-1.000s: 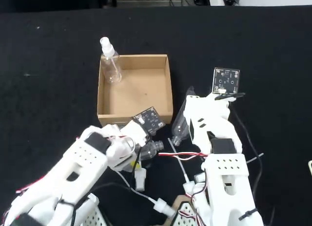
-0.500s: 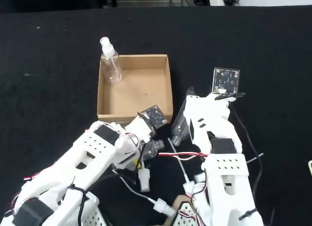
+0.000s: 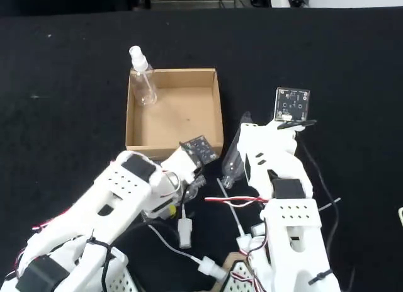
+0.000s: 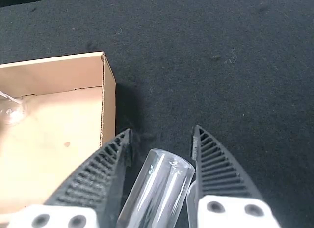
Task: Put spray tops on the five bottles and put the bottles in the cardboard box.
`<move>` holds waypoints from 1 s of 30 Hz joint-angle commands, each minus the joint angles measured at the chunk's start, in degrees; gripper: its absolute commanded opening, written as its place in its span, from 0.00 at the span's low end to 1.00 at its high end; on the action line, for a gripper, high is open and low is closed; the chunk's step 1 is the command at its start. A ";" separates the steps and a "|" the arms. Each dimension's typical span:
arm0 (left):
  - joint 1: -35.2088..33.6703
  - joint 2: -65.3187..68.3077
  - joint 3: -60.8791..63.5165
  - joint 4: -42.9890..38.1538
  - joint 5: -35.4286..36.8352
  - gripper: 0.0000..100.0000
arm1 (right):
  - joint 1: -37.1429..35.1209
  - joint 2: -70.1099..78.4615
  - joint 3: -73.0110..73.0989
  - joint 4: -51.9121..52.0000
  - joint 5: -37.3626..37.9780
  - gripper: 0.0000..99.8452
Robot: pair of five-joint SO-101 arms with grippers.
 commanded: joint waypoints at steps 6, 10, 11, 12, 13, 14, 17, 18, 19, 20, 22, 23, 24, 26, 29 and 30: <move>-3.21 -6.42 -14.46 22.15 -8.00 0.09 | 1.23 -0.40 -0.31 -1.76 -0.09 0.18; -11.38 -13.98 -18.42 29.71 -15.47 0.09 | 1.23 -0.40 -0.31 -1.76 -0.09 0.18; -15.25 -15.56 -19.56 30.77 -16.79 0.09 | 1.23 -0.40 -0.31 -1.76 -0.09 0.18; -19.74 -16.44 -20.26 31.21 -18.02 0.09 | 1.23 -0.40 -0.31 -1.76 -0.09 0.18; -24.57 -16.62 -20.79 31.21 -19.43 0.09 | 1.14 -0.40 -0.31 -1.76 -0.09 0.18; -29.85 -16.26 -21.49 31.21 -21.36 0.09 | 1.05 -0.40 -0.31 -1.76 -0.09 0.18; -45.41 -14.07 -23.25 31.21 -29.54 0.09 | 1.05 -0.40 -0.31 -1.76 -0.09 0.18; -50.24 -13.19 -23.69 31.12 -32.62 0.09 | 1.05 -0.40 -0.31 -1.76 -0.09 0.18; -54.73 -12.31 -24.04 31.12 -35.78 0.09 | 1.05 -0.40 -0.31 -1.76 -0.09 0.18; -59.21 -11.52 -24.13 30.95 -38.59 0.09 | 1.05 -0.40 -0.31 -1.76 -0.09 0.18; -67.74 -10.20 -23.60 28.40 -42.37 0.09 | 1.05 -0.40 -0.31 -1.76 -0.09 0.18; -71.52 -9.32 -22.99 26.20 -42.73 0.09 | 1.05 -0.40 -0.40 -1.76 -0.09 0.18; -74.77 -8.18 -21.85 23.21 -42.73 0.09 | 1.05 -0.40 -0.40 -1.76 -0.09 0.18; -80.22 -4.84 -18.86 16.79 -42.64 0.09 | 1.05 -0.40 -0.48 -1.76 -0.09 0.18; -85.14 2.02 -15.96 8.00 -38.24 0.09 | 0.97 -0.40 -0.48 -1.76 -0.09 0.18; -86.02 4.75 -15.52 5.71 -35.87 0.09 | 0.97 -0.40 -0.48 -1.76 -0.09 0.18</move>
